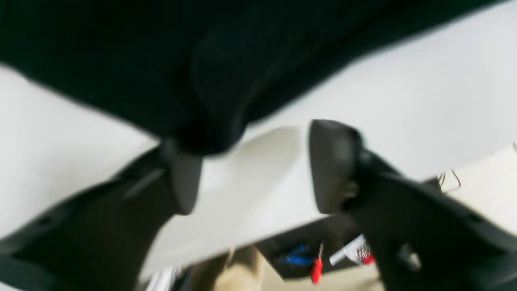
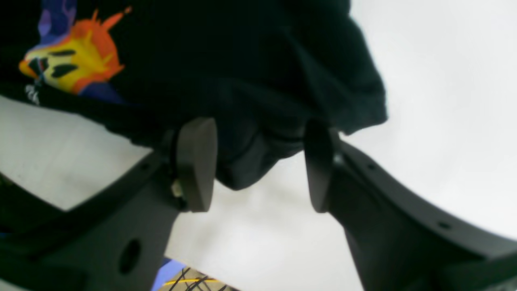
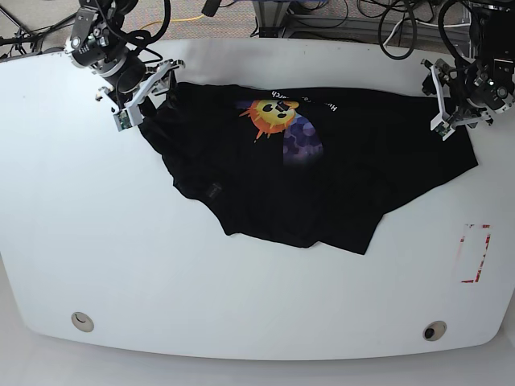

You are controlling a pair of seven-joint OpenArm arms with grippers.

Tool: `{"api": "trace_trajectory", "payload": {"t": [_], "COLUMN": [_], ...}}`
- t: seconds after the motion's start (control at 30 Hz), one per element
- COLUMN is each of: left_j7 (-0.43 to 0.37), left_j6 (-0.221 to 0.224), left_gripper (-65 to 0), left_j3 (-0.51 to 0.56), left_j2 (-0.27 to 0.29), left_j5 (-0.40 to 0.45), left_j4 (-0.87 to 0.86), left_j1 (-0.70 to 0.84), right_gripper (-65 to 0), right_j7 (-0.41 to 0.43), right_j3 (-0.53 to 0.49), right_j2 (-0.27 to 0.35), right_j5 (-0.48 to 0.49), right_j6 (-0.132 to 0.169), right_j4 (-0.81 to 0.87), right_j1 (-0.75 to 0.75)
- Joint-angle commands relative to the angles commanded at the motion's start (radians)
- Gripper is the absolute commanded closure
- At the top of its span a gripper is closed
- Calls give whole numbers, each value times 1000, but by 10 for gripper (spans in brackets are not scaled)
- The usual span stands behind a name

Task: Fold the T-shirt properly
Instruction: 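Lay the stretched shirt flat and release both grippers, then grasp the shirt's sleeve corner with the right gripper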

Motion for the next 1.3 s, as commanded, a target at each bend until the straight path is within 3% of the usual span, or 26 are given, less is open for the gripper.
{"api": "trace_trajectory", "payload": {"t": [0.07, 0.17, 0.33, 0.5, 0.63, 1.0, 1.3], "left_j7": [0, 0, 35, 60, 66, 72, 32], "left_j6": [-11, -81, -81, -81, -81, -81, -81], "left_gripper": [-415, -415, -410, -413, -411, -408, -408], "left_j3": [-35, -77, -195, -394, -486, -585, -575], "left_j2": [0, 0, 26, 95, 126, 166, 186], "left_j5": [-2, -2, -2, 2, 8, 8, 8], "left_j4": [0, 2, 2, -2, -41, -272, -436], "left_j1": [0, 0, -5, -64, -114, -281, -365], "right_gripper": [-338, -338, -339, -338, -338, -336, -336], "right_j7": [0, 0, 0, 0, 0, 0, 0], "right_j3": [-2, -2, -18, -49, -81, -112, -109], "right_j2": [0, 2, 48, 54, 54, 55, 57], "right_j5": [5, 49, 127, 130, 130, 129, 129], "right_j6": [2, 2, 2, -5, -6, -8, -8], "right_j4": [0, 0, -9, -18, -18, -75, -95], "right_j1": [25, 34, 68, 121, 149, 213, 241]}}
